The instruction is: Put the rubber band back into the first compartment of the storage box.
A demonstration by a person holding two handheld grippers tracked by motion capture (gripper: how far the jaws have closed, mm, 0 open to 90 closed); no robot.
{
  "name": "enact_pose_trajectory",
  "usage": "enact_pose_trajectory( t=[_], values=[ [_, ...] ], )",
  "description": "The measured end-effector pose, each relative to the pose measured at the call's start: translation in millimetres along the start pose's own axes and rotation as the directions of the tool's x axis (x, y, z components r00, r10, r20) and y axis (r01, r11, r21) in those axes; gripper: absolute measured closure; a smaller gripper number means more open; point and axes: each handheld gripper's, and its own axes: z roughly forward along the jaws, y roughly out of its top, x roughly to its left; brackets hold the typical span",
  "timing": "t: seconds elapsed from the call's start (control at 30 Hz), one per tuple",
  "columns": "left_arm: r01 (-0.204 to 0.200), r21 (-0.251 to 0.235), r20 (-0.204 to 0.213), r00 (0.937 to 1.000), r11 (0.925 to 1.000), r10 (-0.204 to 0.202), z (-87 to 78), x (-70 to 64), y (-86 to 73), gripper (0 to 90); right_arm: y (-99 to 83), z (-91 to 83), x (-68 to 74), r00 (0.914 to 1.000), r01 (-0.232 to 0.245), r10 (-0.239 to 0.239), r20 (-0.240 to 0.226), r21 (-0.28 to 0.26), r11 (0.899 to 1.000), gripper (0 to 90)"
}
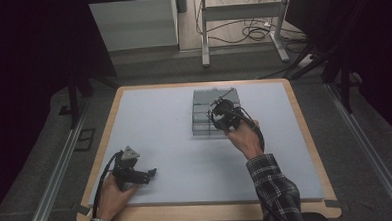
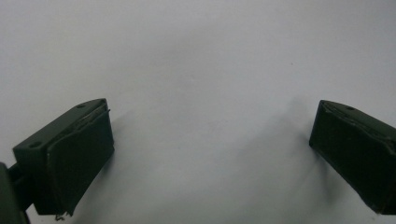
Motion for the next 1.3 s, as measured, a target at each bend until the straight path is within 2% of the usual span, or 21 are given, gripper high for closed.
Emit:
enact_pose_trajectory(
  t=[0.53,0.9,1.2,1.27,1.3],
  values=[
    [-0.002,0.002,0.000,1.0000,1.0000,0.002,-0.1,0.2,0.0,0.0,12.1,31.1,-5.1,0.9991,0.023,-0.021,0.036,-0.071,0.997,85.4],
    [-0.001,0.001,0.000,1.0000,1.0000,0.001,-0.1,0.2,0.0,0.0,23.9,51.7,-8.3,0.9982,0.025,-0.020,0.056,-0.087,0.996,85.4],
    [-0.001,0.001,0.000,1.0000,1.0000,0.001,-0.1,0.2,0.0,0.0,28.5,73.2,-10.1,0.9969,0.036,-0.031,0.072,-0.074,0.997,85.1],
    [-0.001,0.001,0.000,1.0000,1.0000,0.001,0.0,0.2,0.0,0.0,29.7,77.4,-10.3,0.9968,0.036,-0.031,0.074,-0.069,0.997,82.1],
    [-0.001,0.001,-0.001,1.0000,1.0000,0.001,-0.1,0.2,0.0,0.0,30.4,78.6,-10.3,0.9962,0.037,-0.031,0.081,-0.072,0.997,77.7]
  ],
)
